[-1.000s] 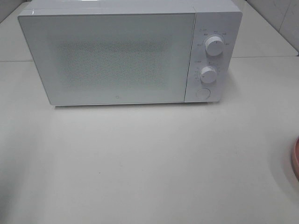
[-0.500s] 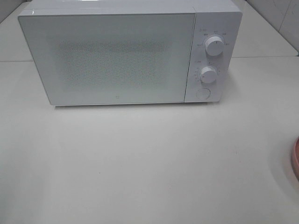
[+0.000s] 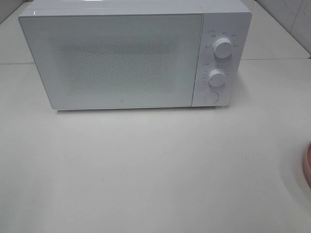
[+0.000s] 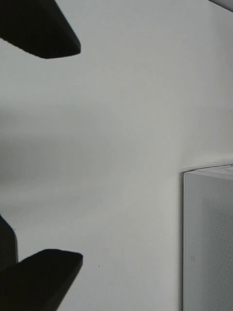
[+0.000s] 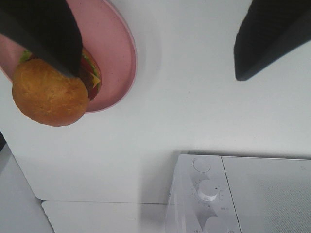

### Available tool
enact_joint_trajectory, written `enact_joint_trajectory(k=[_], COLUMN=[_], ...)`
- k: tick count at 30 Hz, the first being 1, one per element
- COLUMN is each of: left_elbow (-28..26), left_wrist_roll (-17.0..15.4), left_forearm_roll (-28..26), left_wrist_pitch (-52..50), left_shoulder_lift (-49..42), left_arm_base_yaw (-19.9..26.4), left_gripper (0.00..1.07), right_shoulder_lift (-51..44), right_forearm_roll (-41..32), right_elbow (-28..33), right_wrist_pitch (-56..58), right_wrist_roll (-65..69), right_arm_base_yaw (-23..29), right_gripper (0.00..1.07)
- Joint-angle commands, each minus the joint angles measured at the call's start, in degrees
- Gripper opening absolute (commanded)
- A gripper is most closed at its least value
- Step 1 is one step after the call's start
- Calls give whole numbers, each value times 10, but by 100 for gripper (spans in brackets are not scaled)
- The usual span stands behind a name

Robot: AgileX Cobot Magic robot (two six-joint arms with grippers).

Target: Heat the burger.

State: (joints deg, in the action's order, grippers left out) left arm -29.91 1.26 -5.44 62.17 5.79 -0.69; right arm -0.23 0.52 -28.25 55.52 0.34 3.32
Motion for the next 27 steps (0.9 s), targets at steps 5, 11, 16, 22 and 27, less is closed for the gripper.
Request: enact_joint_trajectory(k=[5, 11, 16, 22, 27], left_elbow=[3, 3, 3, 3, 3], left_wrist_roll=[-5, -5, -5, -5, -5], left_forearm_roll=[1, 3, 3, 3, 4], left_wrist_pitch=[-8, -9, -9, -9, -9], left_shoulder_lift=[-66, -73, -73, -73, -72], left_arm_base_yaw=[1, 1, 1, 1, 1], left_gripper=[101, 101, 101, 101, 101], right_shoulder_lift=[-17, -16, -15, -15, -15], right_forearm_roll=[2, 2, 2, 2, 2], right_elbow=[2, 2, 2, 2, 2], right_wrist_pitch=[-5, -5, -5, -5, -5], right_wrist_roll=[-3, -3, -3, -3, -3], right_arm_base_yaw=[-2, -2, -2, -2, -2], right_gripper=[76, 76, 76, 76, 76])
